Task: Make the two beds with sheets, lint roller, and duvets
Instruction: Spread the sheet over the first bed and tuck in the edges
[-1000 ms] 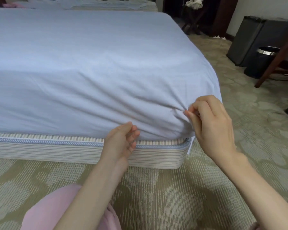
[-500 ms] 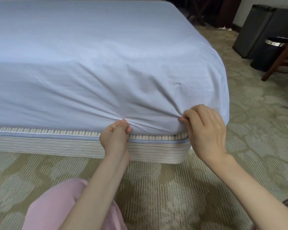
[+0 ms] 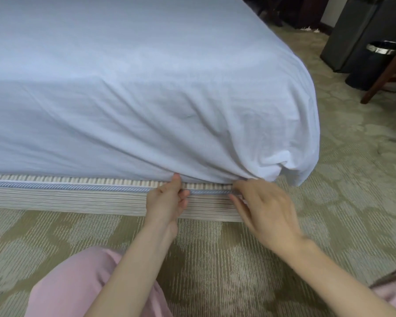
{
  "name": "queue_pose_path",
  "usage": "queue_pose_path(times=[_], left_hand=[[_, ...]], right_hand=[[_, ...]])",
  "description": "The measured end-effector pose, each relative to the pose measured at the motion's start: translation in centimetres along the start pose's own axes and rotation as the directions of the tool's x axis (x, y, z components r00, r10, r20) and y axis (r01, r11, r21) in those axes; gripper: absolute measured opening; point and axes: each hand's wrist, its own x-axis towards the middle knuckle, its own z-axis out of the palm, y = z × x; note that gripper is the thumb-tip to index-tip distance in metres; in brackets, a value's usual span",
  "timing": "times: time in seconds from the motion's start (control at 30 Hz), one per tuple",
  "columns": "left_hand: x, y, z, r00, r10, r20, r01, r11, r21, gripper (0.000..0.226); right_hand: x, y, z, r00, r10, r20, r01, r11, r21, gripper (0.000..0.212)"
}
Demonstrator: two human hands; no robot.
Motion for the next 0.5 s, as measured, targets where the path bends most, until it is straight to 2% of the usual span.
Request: queue_pose_path(times=[0.1,0.17,0.27,0.37,0.5], left_hand=[[0.6,0.1,0.1,1.0,-0.005,-0.011,0.005,1.0,-0.001,0.016],[0.8,0.0,0.1,0.998,0.023,-0.053,-0.024,1.0,-0.01,0.015],[0.8,-0.4,0.3,0.991,0.087,-0.098,-0.086,0.996,0.014,0.022],[1.0,-0.5,0.3,0.991,0.089,-0.101,-0.088,0.996,0.018,0.023],[1.2,-1.0,-0.4,0.992,0.083,-0.094,-0.077,0.995,0.06,0.02]], right_hand=[[0.1,0.7,1.7,0.999,0.022,0.035,-0.019,0.996,-0.087,0.02],[0.6,1.4,2.8,0.999,-0.023,-0.035,0.017,0.987,-0.16,0.011],[0.9,2.3,3.7,0.985,-0.116,-0.131,0.082,0.967,-0.239,0.014],[0.9,2.8,4.0,0.971,-0.181,-0.154,0.144,0.964,-0.226,0.01],[0.6,2.7,4.3,0.976,-0.16,-0.145,0.128,0.969,-0.21,0.009]])
